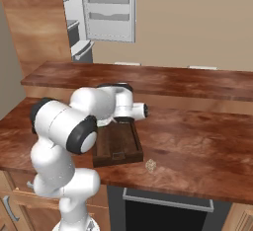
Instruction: Take out the milk from the fridge and place it on the tray on the counter. Then take the sugar cube near the tray and place it in the tray.
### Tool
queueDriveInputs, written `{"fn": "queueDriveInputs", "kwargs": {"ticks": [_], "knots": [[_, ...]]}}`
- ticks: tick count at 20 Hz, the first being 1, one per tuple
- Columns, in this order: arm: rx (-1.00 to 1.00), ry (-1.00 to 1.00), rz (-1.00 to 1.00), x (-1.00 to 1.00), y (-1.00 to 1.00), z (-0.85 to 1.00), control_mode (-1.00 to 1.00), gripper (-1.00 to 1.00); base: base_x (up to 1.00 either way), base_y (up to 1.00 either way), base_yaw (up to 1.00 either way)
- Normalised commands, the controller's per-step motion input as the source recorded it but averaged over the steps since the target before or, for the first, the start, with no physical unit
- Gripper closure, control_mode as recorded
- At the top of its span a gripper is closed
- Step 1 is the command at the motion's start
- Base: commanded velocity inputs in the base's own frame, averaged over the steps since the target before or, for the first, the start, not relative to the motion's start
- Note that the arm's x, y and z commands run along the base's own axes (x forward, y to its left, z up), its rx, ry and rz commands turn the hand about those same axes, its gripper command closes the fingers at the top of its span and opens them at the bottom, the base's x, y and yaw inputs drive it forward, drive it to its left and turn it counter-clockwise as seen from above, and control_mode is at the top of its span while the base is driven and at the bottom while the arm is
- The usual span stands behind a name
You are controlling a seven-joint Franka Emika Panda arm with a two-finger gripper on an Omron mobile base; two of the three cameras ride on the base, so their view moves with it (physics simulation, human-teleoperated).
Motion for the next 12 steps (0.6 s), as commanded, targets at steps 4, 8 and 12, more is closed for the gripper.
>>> {"fn": "queueDriveInputs", "kwargs": {"ticks": [4,8,12], "knots": [[0.00,0.00,0.18,0.45,0.00,-0.14,-1.00,1.00,0.00,0.00,0.00],[0.00,0.00,0.13,0.24,0.00,-0.19,-1.00,1.00,0.00,0.00,0.00],[0.00,-0.02,0.07,0.23,0.00,-0.24,-1.00,1.00,0.00,0.00,0.00]]}}
